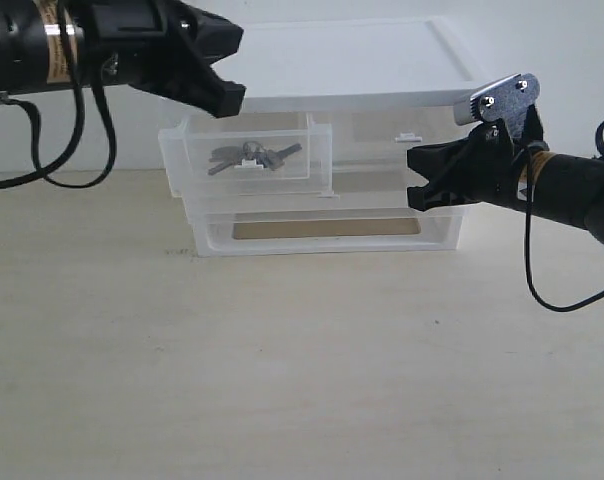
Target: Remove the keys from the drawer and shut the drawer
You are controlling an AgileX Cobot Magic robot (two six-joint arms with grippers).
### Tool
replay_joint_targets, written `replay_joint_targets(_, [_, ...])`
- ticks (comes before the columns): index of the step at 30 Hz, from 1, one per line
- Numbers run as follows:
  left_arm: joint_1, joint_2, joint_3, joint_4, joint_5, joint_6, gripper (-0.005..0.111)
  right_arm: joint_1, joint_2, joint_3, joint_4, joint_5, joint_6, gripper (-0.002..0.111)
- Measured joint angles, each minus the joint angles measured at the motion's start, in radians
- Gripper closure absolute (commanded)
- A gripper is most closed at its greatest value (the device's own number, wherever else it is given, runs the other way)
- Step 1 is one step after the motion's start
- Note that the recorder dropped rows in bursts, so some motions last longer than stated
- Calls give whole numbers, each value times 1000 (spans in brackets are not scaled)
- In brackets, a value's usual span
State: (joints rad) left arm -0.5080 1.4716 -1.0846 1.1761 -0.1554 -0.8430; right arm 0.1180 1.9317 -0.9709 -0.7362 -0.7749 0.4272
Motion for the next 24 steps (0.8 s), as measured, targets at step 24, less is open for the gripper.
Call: replay_joint_targets(24, [74,79,-134,479,-506,-1114,102,0,0,-2,0,1,7,108])
